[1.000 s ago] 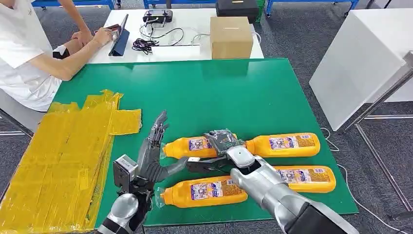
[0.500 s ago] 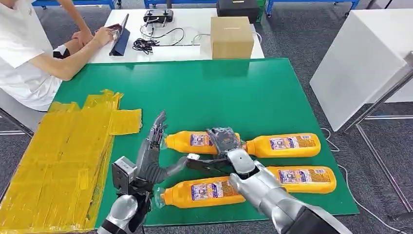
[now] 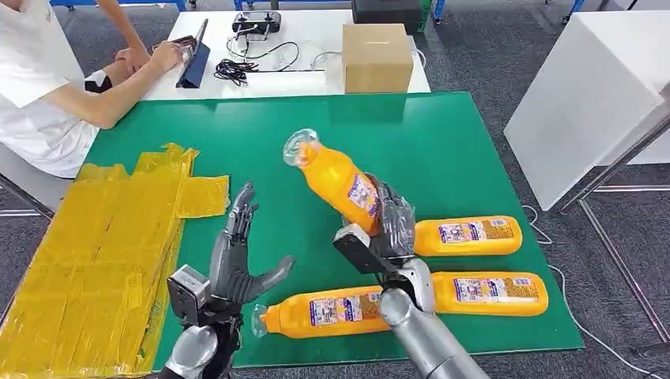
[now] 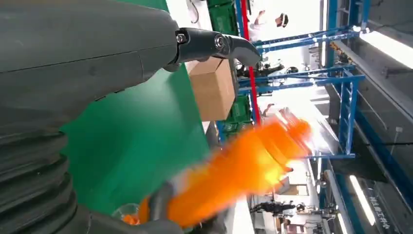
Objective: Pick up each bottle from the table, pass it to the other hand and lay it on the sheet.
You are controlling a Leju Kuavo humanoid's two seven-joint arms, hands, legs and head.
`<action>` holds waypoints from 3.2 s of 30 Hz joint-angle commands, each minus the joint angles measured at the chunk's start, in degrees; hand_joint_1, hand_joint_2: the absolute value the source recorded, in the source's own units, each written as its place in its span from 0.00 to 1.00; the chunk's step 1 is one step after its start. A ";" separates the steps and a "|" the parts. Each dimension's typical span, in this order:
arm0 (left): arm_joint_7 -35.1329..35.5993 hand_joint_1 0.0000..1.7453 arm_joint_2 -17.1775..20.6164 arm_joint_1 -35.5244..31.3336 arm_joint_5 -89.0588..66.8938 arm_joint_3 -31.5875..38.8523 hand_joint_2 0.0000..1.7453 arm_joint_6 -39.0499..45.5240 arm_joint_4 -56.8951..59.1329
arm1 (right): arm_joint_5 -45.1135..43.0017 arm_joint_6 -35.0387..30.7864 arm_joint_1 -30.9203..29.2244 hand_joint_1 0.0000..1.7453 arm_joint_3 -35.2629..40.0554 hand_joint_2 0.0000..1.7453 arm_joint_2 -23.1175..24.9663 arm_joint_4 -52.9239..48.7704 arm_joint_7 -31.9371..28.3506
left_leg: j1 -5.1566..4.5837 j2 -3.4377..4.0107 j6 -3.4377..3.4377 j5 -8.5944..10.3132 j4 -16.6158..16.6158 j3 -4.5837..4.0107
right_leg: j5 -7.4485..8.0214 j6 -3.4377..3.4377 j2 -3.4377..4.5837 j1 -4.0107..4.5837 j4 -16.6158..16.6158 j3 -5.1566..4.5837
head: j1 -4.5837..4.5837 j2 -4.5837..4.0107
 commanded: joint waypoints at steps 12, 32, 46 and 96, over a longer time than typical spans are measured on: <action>2.16 0.00 2.64 -4.73 1.92 -2.30 1.00 -1.27 2.39 | -15.48 21.26 2.81 1.00 2.04 1.00 0.27 -6.14 -6.14 | -0.02 0.08 -0.02 -0.11 -0.06 0.32 | -0.10 0.05 0.03 -0.02 -0.07 0.28 | 0.00 0.00; 2.97 0.00 3.09 -7.34 3.95 -4.24 1.00 -4.02 3.15 | -2.09 20.31 -0.83 1.00 16.90 1.00 0.79 -3.58 -9.19 | -0.03 0.09 0.00 -0.08 -0.08 0.27 | -0.07 0.06 0.03 -0.02 -0.08 0.25 | 0.00 0.00; 2.75 0.00 2.35 -7.85 6.11 -3.25 1.00 -4.72 4.18 | 4.06 21.91 -3.11 1.00 26.34 1.00 -0.76 -3.36 -6.39 | -0.01 0.09 -0.01 -0.02 -0.05 0.08 | -0.01 0.02 0.05 -0.01 -0.05 0.05 | 0.00 0.00; -4.93 1.00 1.14 -14.46 -42.47 23.98 1.00 29.44 5.47 | -5.38 11.48 5.05 0.00 13.62 1.00 -3.46 -25.84 -6.49 | -0.02 0.11 0.01 -0.07 -0.05 0.22 | -0.07 0.06 0.04 -0.03 -0.06 0.17 | 0.00 0.00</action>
